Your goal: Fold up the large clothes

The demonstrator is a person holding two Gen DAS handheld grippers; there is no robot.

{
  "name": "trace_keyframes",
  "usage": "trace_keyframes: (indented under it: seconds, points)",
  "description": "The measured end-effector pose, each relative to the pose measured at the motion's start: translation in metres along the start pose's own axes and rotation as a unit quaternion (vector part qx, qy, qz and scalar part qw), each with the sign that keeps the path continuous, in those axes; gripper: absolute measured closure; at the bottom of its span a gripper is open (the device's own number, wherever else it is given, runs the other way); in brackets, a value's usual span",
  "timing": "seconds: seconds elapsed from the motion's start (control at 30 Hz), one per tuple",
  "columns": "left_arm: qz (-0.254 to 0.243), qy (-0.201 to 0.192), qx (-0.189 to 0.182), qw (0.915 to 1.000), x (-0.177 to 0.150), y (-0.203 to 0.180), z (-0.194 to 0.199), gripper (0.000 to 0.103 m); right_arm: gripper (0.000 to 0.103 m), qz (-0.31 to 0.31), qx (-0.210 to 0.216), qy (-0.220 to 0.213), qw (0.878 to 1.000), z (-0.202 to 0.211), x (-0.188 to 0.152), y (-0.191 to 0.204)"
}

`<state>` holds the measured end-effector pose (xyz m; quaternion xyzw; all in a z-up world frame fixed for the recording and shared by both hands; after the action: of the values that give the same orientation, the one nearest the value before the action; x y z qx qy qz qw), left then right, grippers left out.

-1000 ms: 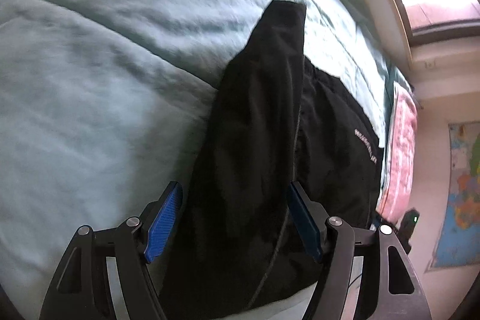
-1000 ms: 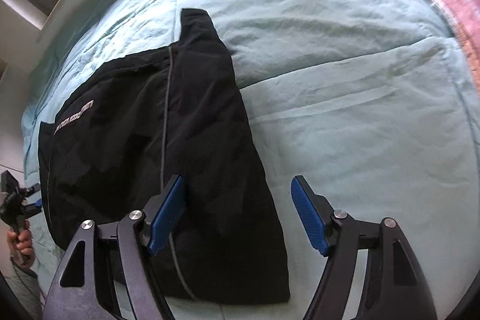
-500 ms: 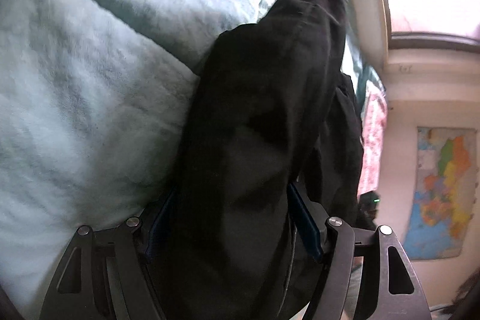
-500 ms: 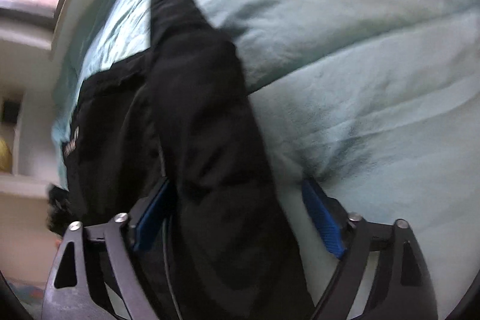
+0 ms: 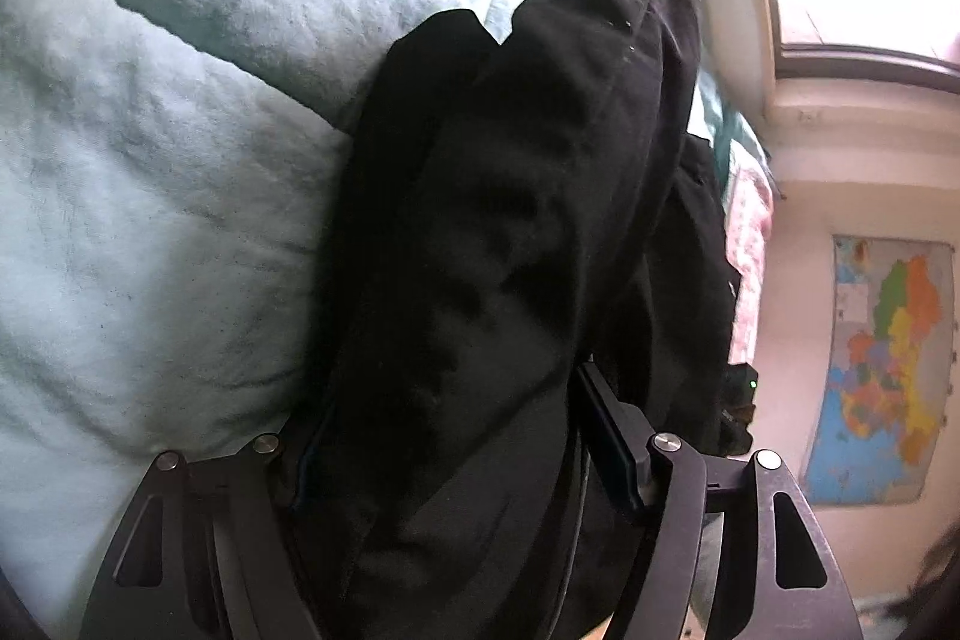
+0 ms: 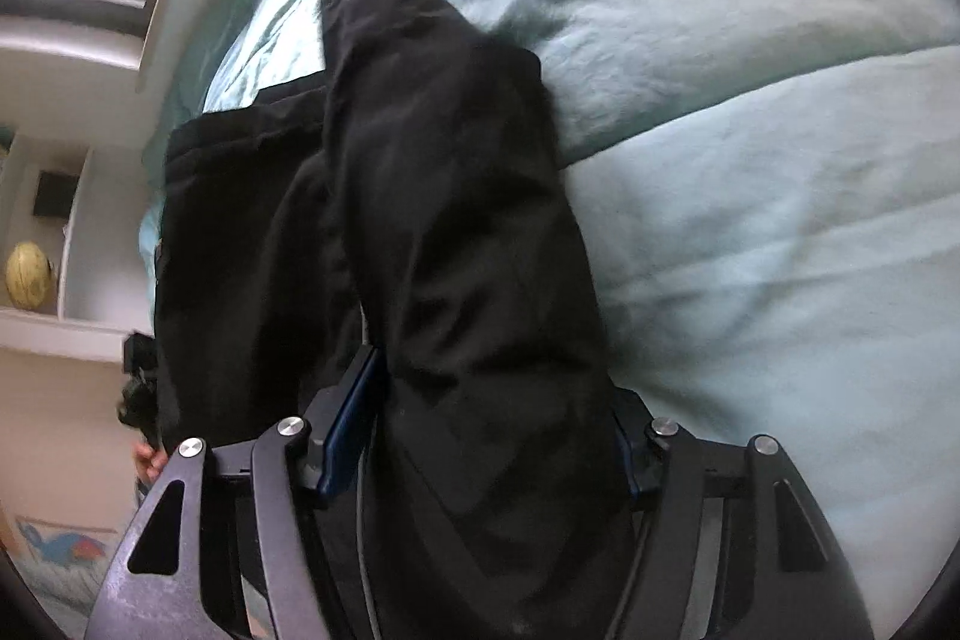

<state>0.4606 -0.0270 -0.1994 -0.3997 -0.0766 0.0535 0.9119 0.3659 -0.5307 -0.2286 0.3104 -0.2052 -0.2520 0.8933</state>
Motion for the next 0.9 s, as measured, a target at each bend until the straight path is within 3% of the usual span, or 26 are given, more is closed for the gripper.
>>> trace_keyframes:
  seconds: [0.07, 0.13, 0.17, 0.27, 0.43, 0.53, 0.73, 0.9]
  points:
    - [-0.022, -0.019, 0.008, 0.9995, -0.006, -0.011, 0.011, 0.057, 0.050, 0.023, -0.005, -0.008, 1.000, 0.003, 0.000, 0.010]
    - [-0.047, -0.044, 0.003, 0.9979, -0.017, -0.027, 0.029, 0.066, 0.066, 0.053, -0.008, -0.022, 0.998, 0.015, -0.001, 0.027]
    - [-0.054, -0.052, 0.000, 0.9972, -0.023, -0.033, 0.036, 0.069, 0.068, 0.059, -0.004, -0.028, 0.998, 0.021, -0.003, 0.032]
    - [-0.073, -0.076, -0.028, 0.9940, -0.043, -0.062, 0.065, 0.070, 0.074, 0.061, 0.014, -0.051, 0.997, 0.051, -0.012, 0.054]
    - [-0.107, -0.100, -0.079, 0.9860, -0.085, -0.112, 0.121, 0.070, 0.078, 0.141, 0.026, -0.080, 0.986, 0.109, -0.051, 0.124]
    - [-0.119, -0.122, -0.097, 0.9805, -0.113, -0.127, 0.156, 0.070, 0.078, 0.168, 0.035, -0.089, 0.981, 0.142, -0.077, 0.147]
    - [-0.126, -0.126, -0.107, 0.9782, -0.167, -0.132, 0.202, 0.070, 0.078, 0.164, 0.050, -0.097, 0.980, 0.202, -0.131, 0.151]
    - [-0.106, -0.095, -0.098, 0.9849, -0.197, -0.106, 0.204, 0.070, 0.078, 0.158, 0.035, -0.086, 0.983, 0.230, -0.169, 0.133]
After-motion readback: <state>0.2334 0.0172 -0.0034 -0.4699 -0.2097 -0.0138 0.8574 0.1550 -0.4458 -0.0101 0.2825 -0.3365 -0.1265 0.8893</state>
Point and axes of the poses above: each gripper's, at about its wrist camera, not at the fingertips, and z roughly against the way its jaws point, y to its left, x to its top, the point moved 2 cm from there along -z, roughly the way its jaws point, and after that the axes turned 10 degrees about -y, right-handed, at the moved point
